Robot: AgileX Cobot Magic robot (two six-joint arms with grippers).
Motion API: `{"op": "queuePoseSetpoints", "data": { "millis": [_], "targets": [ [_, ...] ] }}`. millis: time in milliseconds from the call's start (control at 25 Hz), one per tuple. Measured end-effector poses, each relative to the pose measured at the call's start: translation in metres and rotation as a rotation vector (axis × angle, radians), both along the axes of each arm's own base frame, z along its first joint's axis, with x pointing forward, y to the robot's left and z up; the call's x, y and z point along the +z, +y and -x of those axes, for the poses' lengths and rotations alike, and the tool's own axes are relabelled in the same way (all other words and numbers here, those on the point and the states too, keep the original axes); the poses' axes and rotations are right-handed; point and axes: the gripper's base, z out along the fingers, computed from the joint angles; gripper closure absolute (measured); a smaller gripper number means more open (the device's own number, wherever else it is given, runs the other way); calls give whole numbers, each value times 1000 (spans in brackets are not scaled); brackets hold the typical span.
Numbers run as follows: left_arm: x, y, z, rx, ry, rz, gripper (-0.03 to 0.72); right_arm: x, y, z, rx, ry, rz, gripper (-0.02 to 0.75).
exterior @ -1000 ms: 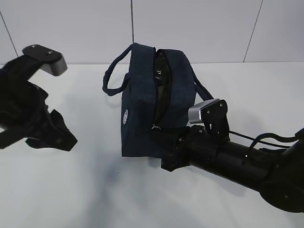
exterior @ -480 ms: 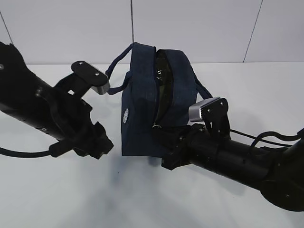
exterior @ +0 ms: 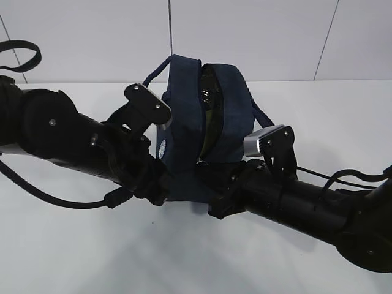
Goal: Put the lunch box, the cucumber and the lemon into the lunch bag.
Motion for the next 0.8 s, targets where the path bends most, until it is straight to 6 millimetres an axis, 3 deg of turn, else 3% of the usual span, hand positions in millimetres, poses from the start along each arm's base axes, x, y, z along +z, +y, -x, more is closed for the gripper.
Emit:
{"op": "queuePoseSetpoints", "data": {
  "millis": [280, 560, 800],
  "targets": [
    [0, -5, 2, -11, -21, 7, 349, 0, 0, 0, -6, 1, -2, 731],
    [-14, -10, 2, -34, -21, -22, 348, 0, -1, -1, -15, 1, -5, 731],
    [-11, -11, -2, -22, -66, -2, 356, 0, -1, -1, -17, 1, -6, 731]
  ]
}}
